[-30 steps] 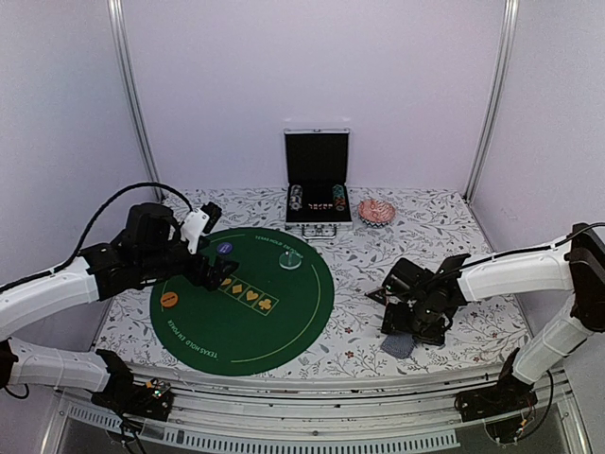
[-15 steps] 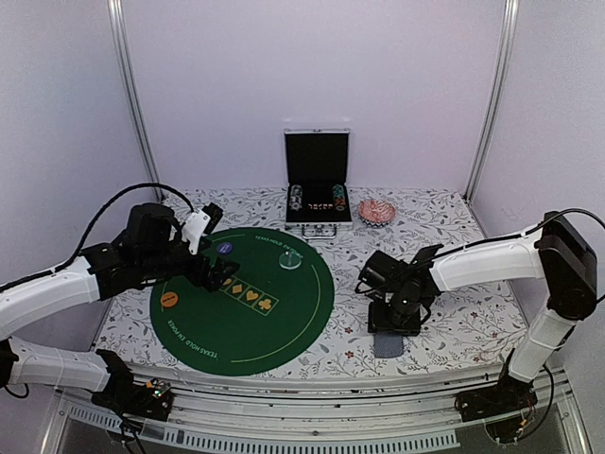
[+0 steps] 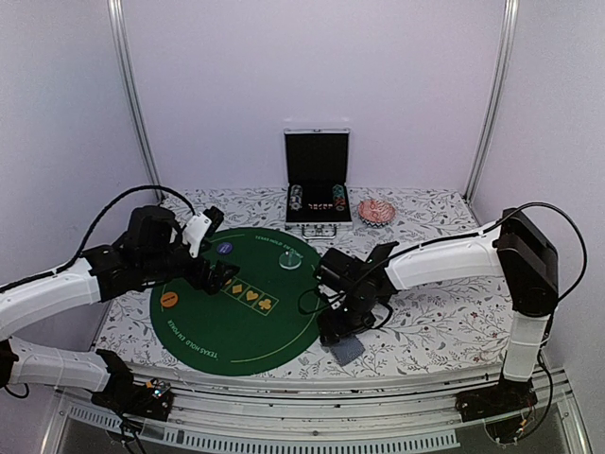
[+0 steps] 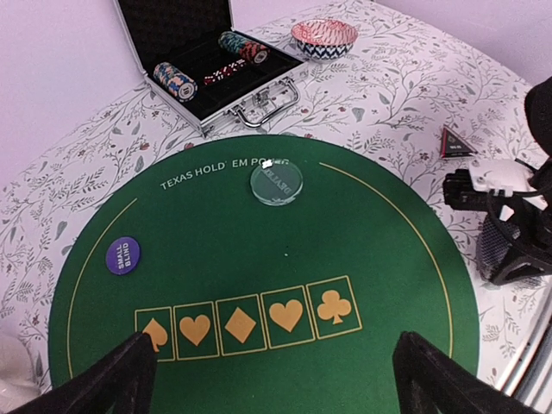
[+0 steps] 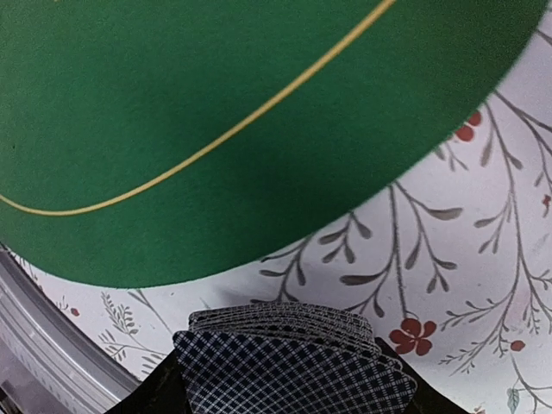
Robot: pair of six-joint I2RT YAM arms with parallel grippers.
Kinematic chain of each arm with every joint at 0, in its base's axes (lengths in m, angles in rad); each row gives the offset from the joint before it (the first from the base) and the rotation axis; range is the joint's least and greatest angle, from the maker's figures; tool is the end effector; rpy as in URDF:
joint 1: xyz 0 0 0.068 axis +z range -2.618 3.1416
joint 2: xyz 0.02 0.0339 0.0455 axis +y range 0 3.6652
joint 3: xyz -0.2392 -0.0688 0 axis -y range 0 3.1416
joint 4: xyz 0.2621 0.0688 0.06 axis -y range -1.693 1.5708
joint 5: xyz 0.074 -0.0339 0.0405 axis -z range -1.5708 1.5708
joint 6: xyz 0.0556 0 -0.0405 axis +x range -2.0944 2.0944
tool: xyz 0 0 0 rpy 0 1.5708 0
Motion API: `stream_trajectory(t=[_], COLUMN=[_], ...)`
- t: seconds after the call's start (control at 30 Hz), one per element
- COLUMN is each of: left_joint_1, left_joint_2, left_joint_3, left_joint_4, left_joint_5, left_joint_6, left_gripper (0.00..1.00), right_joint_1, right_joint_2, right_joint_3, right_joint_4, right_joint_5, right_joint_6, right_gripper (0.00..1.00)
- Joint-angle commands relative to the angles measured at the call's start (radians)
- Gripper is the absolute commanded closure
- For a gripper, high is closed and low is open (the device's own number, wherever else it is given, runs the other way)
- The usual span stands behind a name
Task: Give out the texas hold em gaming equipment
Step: Move the face-down deck piles to the corner of the board.
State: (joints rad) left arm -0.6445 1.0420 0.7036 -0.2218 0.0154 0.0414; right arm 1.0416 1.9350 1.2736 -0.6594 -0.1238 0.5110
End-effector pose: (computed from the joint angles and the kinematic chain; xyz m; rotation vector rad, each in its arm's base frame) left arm 0.2203 -0.1667 0.2208 0.7328 2.0251 -0.3697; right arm 0.1863 0.3322 0.0982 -0.8155 2.9116 0.3999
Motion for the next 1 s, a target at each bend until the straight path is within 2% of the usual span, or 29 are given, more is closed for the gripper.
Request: stream_trajectory(t=[0.0,0.1,0.2,0.33,0.5,0.63,0.77,0.9,0.97], left_joint_1=[-0.011,-0.012,-0.025,-0.085,-0.271,-0.331,-0.371,-0.397,-0.417], left_joint_2=[-0.017,-0.017,-0.019,0.022,0.152,0.382,0.613,0.824,0.892], left_joint_3=[-0.020,-0.023,-0.022,0.038,0.168,0.347,0.509,0.712,0.759], left_joint_4=[0.037,0.039,0.052,0.015,-0.092,-0.224,-0.287,-0.429,-0.450], left_joint_5=[0.067,0.124,0.173,0.273,0.376,0.528,0.550,0.648,0.647], left_joint_6=[0.035,0.056,0.086,0.175,0.456,0.600,0.736,0.787,0.795], left_gripper=[0.02,0.02,0.04,0.09,0.02,0.02,0.02,0.02,0.02], right_joint_1=[0.019,0.025,0.028,0.025,-0.047,-0.111,-0.175,-0.242,-0.248], right_joint_2=[0.059,0.075,0.059,-0.039,-0.203,-0.358,-0.512,-0.621,-0.660], right_joint_3=[-0.013,-0.004,-0.002,-0.002,-0.095,-0.192,-0.294,-0.396,-0.439], right_joint_4=[0.003,-0.015,-0.015,0.009,0.073,0.130,0.168,0.187,0.199], right_joint_5=[-0.113,-0.123,-0.134,-0.103,-0.117,-0.139,-0.155,-0.150,-0.151], right_joint_6=[-0.170,-0.247,-0.306,-0.337,-0.316,-0.294,-0.256,-0.212,-0.196], right_gripper=[0.35,0.24,0.00,0.01,0.01,0.01,0.01,0.01,0.01])
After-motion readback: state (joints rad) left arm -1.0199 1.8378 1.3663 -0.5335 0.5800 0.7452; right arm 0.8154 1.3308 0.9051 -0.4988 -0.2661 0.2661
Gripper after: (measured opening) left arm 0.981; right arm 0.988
